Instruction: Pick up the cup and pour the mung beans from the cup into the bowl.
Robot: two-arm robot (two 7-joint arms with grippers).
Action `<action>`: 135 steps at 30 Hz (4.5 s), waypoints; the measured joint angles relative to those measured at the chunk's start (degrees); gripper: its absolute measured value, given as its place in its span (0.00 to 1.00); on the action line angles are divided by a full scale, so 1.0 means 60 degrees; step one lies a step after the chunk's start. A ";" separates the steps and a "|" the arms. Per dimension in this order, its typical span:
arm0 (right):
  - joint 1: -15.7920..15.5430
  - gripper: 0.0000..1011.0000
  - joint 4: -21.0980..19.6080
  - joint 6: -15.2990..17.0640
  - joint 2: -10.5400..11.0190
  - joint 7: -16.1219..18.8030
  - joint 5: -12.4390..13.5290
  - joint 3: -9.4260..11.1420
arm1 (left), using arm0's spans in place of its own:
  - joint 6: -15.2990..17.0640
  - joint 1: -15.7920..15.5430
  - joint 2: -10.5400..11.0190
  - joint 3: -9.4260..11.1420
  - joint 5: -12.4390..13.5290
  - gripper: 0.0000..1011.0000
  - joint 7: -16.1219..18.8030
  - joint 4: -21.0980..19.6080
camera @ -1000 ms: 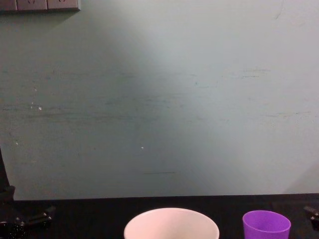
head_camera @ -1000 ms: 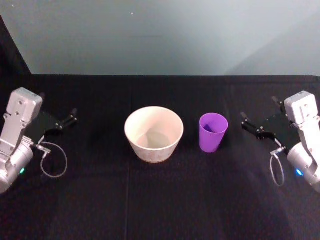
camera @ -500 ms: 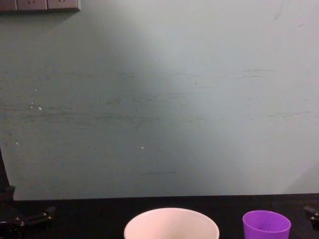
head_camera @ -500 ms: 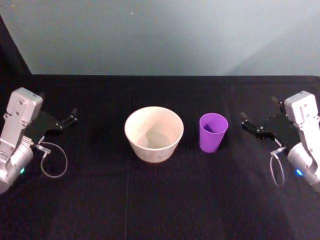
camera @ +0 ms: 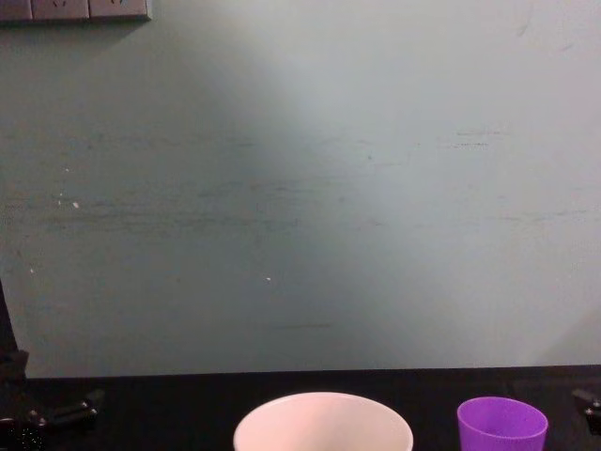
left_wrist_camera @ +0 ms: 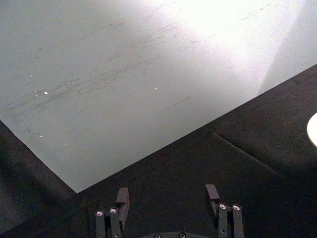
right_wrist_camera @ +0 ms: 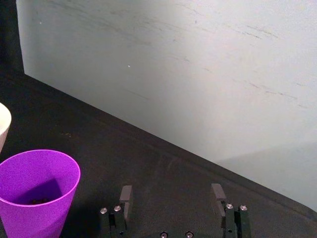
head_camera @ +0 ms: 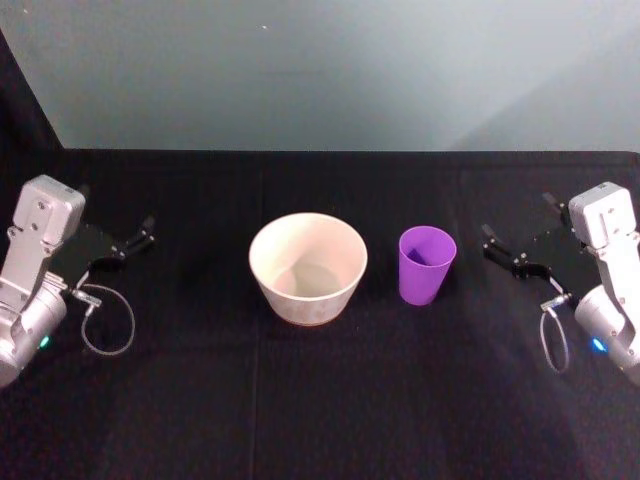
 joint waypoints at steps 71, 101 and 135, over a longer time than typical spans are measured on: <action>-0.0647 0.99 0.0383 0.0002 -0.2170 0.2451 0.0556 0.0719 | -0.0001 -0.0001 0.0000 0.0000 0.0000 0.99 0.0000 0.0000; -0.0843 0.73 0.0155 0.0140 -0.2587 0.2725 0.0057 0.1338 | -0.0001 0.0000 0.0000 0.0000 0.0000 0.99 0.0000 0.0000; -0.0995 0.72 -0.1517 0.1438 -0.2583 0.2945 0.0034 0.1988 | 0.0000 -0.0001 0.0000 0.0000 0.0000 0.99 0.0000 0.0000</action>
